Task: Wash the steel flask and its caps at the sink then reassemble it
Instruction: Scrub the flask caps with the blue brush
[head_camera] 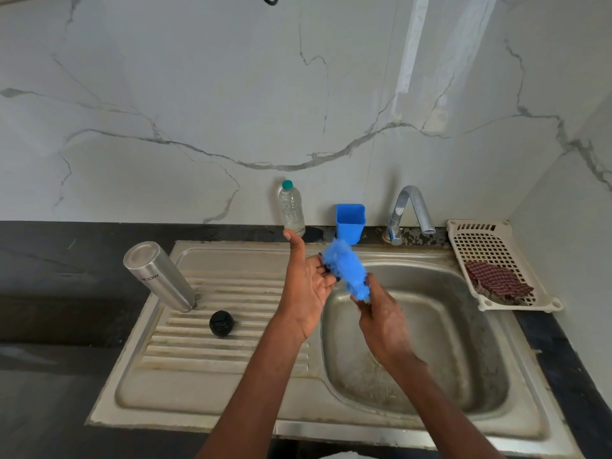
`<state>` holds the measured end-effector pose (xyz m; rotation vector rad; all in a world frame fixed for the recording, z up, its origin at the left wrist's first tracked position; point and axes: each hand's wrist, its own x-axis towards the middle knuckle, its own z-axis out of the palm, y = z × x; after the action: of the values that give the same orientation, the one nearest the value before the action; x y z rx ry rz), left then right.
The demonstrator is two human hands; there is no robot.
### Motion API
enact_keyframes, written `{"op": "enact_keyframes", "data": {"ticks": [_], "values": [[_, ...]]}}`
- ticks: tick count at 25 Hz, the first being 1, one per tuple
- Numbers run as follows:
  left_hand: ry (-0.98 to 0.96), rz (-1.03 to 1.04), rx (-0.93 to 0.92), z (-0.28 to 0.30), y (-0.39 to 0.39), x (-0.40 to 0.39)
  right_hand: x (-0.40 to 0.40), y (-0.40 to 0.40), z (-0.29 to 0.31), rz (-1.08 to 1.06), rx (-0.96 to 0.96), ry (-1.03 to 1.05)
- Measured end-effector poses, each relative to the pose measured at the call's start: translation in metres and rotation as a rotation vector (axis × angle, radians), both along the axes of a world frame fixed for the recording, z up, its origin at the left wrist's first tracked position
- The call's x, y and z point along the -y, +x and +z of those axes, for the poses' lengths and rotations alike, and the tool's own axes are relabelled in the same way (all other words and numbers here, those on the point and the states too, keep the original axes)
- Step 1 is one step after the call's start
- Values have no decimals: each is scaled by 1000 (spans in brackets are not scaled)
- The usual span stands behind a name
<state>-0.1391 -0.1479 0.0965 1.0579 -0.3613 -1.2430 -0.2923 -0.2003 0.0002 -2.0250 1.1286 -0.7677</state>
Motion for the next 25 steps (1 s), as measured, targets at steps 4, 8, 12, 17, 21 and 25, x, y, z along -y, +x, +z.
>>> {"op": "enact_keyframes", "data": {"ticks": [4, 8, 12, 17, 21, 25], "values": [[-14, 16, -85, 5, 5, -2, -3, -11, -9, -6, 0, 33], [-41, 10, -156, 7, 6, -3, 4, -3, -5, -7, -12, -2], [-78, -5, -327, 14, 14, -6, 2, -16, -21, -44, -17, 96], [-70, 68, -245, 10, 18, 0, 11, -4, -4, -41, 65, 20], [96, 159, -118, 4, 8, 5, 6, -5, -8, -45, 64, 5], [167, 247, -42, 0, -1, 11, 2, -4, -11, -70, 14, 13]]}}
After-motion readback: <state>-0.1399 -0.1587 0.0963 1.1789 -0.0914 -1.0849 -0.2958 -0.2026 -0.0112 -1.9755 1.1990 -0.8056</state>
